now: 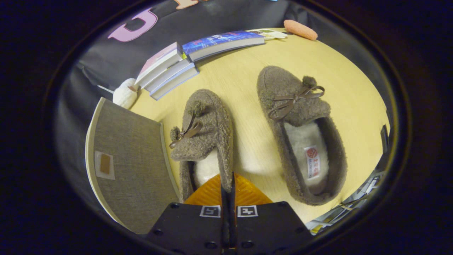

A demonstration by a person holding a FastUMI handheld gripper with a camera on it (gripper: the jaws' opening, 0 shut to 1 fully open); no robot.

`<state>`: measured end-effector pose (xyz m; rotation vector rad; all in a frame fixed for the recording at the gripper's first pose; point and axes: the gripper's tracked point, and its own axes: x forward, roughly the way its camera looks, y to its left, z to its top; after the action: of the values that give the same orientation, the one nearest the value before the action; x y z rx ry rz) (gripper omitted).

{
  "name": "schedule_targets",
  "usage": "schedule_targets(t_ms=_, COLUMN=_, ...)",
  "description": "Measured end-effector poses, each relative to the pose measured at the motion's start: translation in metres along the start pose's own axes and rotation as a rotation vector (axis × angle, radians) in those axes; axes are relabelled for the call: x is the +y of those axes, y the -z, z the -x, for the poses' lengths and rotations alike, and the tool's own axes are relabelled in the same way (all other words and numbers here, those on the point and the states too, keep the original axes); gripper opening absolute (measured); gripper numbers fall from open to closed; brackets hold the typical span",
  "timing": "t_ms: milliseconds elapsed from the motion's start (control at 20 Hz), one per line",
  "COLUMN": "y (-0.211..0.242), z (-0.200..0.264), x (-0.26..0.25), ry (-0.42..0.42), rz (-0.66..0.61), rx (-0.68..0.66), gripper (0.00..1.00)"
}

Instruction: Open the storage box then place both shoes into the box .Put the left shoe in first, then the right shoe, with the right side of both shoes facing outward in a uniform manner.

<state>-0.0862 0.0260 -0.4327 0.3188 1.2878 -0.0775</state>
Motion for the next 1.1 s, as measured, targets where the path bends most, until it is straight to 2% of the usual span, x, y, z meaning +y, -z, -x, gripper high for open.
schedule_targets(t_ms=400, y=-0.029, z=0.045, x=0.039, ry=-0.128, rz=-0.075, rx=-0.071, gripper=0.03)
schedule_targets(t_ms=800, y=-0.079, z=0.134, x=0.135, ry=-0.295, rz=0.035, rx=-0.228, gripper=0.03)
schedule_targets(t_ms=1100, y=-0.045, z=0.156, x=0.218, ry=-0.431, rz=0.133, rx=-0.176, gripper=0.03)
